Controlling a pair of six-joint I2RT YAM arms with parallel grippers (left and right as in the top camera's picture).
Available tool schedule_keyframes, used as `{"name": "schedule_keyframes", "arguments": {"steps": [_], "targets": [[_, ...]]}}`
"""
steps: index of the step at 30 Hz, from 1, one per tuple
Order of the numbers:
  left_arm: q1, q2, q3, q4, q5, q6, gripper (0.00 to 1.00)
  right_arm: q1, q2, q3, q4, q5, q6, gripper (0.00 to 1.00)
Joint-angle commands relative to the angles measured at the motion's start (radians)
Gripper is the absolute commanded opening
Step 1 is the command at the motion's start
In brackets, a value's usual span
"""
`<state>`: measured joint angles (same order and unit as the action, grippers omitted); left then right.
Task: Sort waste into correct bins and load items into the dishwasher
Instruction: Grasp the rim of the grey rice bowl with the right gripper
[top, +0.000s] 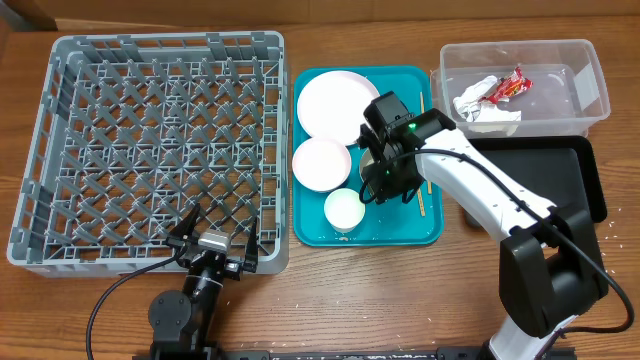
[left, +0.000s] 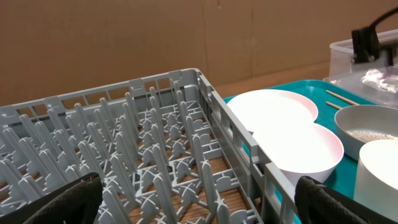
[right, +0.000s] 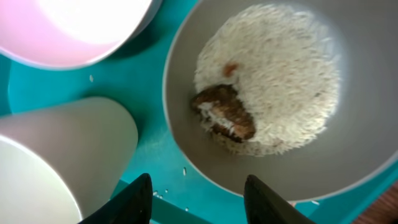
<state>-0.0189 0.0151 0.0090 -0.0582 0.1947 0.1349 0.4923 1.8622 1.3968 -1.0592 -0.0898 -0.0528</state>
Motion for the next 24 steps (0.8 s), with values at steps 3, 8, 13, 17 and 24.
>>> {"name": "schedule_keyframes", "arguments": {"steps": [3, 8, 13, 17, 24], "targets": [[0.005, -0.01, -0.004, 0.0, 0.005, 0.019, 1.0, 0.012, 0.003, -0.08, 0.055, -0.041, -0.113, 0.44], [0.005, -0.01, -0.004, 0.0, 0.005, 0.019, 1.0, 0.011, 0.003, -0.103, 0.098, -0.001, -0.112, 0.19], [0.005, -0.01, -0.004, 0.0, 0.005, 0.019, 1.0, 0.011, 0.003, -0.1, 0.097, -0.001, -0.048, 0.04], [0.005, -0.01, -0.004, 0.0, 0.005, 0.019, 1.0, 0.011, 0.003, -0.1, 0.088, -0.001, -0.028, 0.04], [0.005, -0.01, -0.004, 0.0, 0.005, 0.019, 1.0, 0.011, 0.003, -0.1, 0.089, -0.002, -0.021, 0.04]]}}
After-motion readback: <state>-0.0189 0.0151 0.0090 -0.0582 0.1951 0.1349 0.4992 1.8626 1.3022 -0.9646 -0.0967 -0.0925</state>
